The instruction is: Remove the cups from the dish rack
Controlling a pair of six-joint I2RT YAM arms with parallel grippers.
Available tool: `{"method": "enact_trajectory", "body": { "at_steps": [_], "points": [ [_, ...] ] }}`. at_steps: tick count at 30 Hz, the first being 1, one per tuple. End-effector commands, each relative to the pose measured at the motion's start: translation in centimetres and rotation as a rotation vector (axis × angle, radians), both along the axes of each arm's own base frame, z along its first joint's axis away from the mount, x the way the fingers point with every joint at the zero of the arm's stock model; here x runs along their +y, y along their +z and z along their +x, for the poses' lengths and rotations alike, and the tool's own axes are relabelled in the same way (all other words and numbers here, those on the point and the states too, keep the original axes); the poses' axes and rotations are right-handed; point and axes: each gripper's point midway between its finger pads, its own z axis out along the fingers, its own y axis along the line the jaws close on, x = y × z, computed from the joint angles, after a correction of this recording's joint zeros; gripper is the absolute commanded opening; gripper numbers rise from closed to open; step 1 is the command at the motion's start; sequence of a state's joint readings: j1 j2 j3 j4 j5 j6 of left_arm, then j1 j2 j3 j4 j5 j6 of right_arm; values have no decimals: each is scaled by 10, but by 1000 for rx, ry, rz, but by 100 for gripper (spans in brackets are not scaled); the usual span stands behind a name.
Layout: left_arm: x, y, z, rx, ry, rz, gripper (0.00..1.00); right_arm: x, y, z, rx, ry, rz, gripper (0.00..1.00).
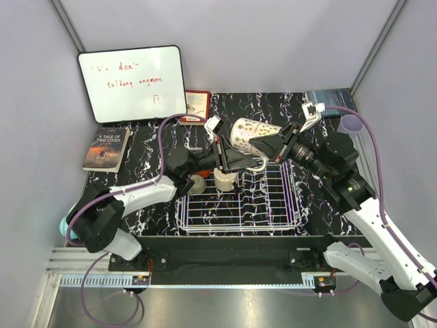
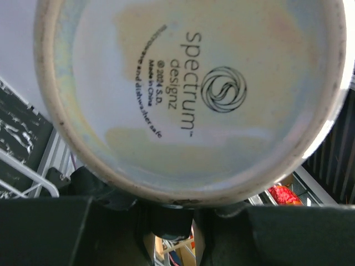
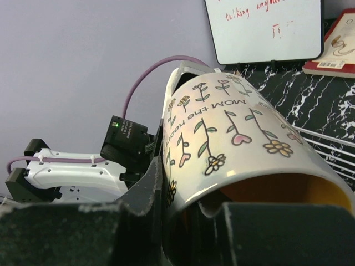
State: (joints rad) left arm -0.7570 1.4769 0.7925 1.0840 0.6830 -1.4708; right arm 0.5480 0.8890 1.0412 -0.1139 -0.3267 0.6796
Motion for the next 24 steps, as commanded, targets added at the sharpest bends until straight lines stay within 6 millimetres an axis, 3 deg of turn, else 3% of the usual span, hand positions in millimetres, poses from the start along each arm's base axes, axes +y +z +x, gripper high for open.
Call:
{"method": "enact_trajectory", "body": {
  "at_steps": [1, 4, 5, 7, 8, 11, 17, 18, 19, 20, 21, 22, 23, 24],
  "points": [
    [0, 38, -18, -226, -26, -94, 0, -3, 10, 3, -39, -26, 3, 0],
    [-1, 32, -16, -224, -30, -60, 4, -6, 10, 2, -48, -33, -10, 0],
    [-2, 30, -15, -222, -32, -48, 17, -7, 12, 0, -53, -33, -10, 0],
    [-3, 23, -11, -213, -36, -11, 30, -11, 12, 1, -53, -56, -26, 0],
    [-4, 21, -9, -209, -35, -1, 43, -13, 17, 1, -61, -63, -28, 0],
    [-5, 11, -4, -200, -37, 44, 56, -17, 16, 1, -60, -80, -63, 0],
    [-4, 3, 2, -202, -3, 114, 77, -28, 31, 2, -95, -135, -82, 0],
    [-4, -6, 7, -189, 15, 159, 81, -34, 32, 6, -106, -171, -104, 0],
    [0, -6, 8, -191, 35, 172, 82, -38, 42, 9, -122, -200, -110, 0],
    [3, -8, 12, -189, 59, 191, 83, -43, 38, 12, -102, -226, -146, 0],
    [8, -28, 29, -138, 144, 281, 85, -53, 38, 21, -110, -296, -192, 0],
    [13, -35, 39, -112, 205, 333, 86, -56, 48, 29, -113, -328, -212, 0],
    [22, -37, 46, -88, 279, 376, 86, -63, 40, 37, -76, -377, -266, 0],
    [36, -61, 65, -2, 416, 497, 86, -75, 39, 50, -64, -460, -312, 0]
  ]
}}
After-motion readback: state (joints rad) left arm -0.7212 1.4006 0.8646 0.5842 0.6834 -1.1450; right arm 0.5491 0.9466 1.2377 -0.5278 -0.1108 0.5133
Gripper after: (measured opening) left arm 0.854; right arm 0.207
